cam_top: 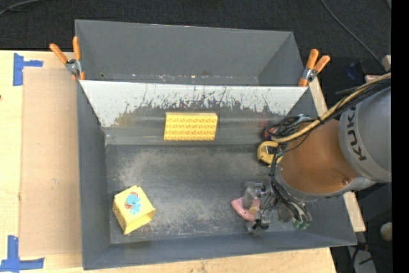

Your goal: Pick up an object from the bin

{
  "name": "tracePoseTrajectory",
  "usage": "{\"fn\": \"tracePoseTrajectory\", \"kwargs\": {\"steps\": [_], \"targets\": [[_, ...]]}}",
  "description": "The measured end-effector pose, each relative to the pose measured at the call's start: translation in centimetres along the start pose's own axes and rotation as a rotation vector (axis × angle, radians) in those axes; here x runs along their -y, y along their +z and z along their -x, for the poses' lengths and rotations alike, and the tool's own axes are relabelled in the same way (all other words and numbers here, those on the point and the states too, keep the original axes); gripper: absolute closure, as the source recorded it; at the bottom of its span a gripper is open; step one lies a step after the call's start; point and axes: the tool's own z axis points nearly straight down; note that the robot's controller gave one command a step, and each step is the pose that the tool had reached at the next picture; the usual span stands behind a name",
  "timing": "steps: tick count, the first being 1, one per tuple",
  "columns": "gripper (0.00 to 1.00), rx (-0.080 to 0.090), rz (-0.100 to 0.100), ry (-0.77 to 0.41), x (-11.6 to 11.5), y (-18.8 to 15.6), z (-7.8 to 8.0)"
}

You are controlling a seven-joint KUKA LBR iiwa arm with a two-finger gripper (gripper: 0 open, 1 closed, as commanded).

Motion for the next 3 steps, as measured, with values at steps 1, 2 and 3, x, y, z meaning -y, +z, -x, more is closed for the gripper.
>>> {"fn": "tracePoseTrajectory", "kwargs": {"steps": [1,2,3], "targets": [[1.00,0.000,0.000,-0.001,0.0,-0.1,0.0],[1.00,-0.001,0.000,-0.005,-0.1,-0.9,0.0],[1.00,-0.006,0.001,-0.007,-0.1,-4.4,-0.1]]}}
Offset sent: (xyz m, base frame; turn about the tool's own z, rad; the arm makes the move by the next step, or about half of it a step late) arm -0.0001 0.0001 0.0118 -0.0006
